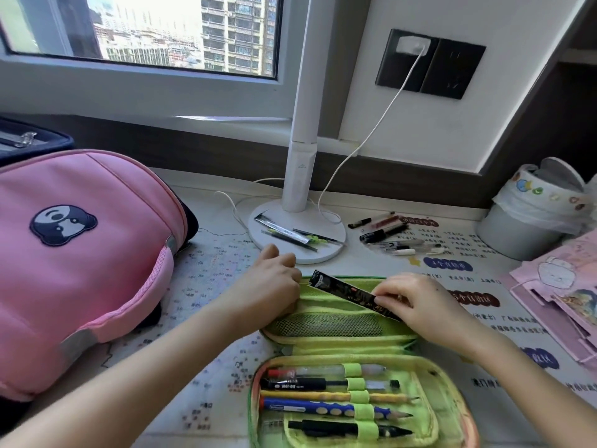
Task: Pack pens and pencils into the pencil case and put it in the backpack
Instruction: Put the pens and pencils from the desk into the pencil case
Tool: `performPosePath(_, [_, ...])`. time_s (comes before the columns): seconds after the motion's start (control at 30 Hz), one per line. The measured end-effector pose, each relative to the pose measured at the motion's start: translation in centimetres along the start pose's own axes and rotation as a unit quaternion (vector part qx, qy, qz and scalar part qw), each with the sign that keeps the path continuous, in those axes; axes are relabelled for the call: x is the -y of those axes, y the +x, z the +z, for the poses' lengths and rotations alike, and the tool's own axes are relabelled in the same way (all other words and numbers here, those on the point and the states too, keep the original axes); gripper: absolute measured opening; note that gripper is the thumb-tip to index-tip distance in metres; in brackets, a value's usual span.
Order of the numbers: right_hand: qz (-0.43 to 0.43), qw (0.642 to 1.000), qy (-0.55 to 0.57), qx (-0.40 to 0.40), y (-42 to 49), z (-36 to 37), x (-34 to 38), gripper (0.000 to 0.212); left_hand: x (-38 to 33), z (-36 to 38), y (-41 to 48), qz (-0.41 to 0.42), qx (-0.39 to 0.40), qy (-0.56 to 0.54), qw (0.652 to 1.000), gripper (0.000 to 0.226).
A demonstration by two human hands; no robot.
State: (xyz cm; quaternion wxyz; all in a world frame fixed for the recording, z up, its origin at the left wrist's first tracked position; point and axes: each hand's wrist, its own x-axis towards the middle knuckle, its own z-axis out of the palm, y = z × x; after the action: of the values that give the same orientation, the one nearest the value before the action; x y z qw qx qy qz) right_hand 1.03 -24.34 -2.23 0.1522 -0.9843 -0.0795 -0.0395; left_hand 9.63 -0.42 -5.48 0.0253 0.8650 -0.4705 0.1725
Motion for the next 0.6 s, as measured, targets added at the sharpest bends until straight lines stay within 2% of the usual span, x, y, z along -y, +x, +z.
performPosePath(0.07, [-0.016,0.999,-0.014,-0.027,-0.5,0.2,-0.2,0.015,0.5,0.1,-0.1,-0.044,-0.005,-0.116,0.992,0.012])
performPosePath(0.17, [-0.07,0.992,-0.079,-0.068,-0.8,0.3,-0.3,0.011,0.5,0.0,-0.3,-0.142,0.002,-0.265,0.954,0.006])
performPosePath(0.27, [-0.111,0.971,-0.177,-0.112,-0.7,0.2,0.2,0.003,-0.1,-0.6,-0.3,-0.218,-0.015,-0.395,0.892,0.012])
performPosePath(0.37, [-0.105,0.954,-0.255,-0.121,0.1,0.7,0.9,0.021,-0.5,-0.3,-0.4,-0.281,-0.022,-0.504,0.817,0.015])
performPosePath(0.43, [-0.102,0.945,-0.287,-0.12,1.0,1.4,1.7,0.025,-0.5,0.1,-0.5,-0.3,-0.024,-0.54,0.786,0.015])
performPosePath(0.6, [-0.144,0.947,-0.26,-0.117,2.5,2.7,3.5,0.025,-0.4,0.6,-0.7,-0.309,-0.035,-0.561,0.767,0.013])
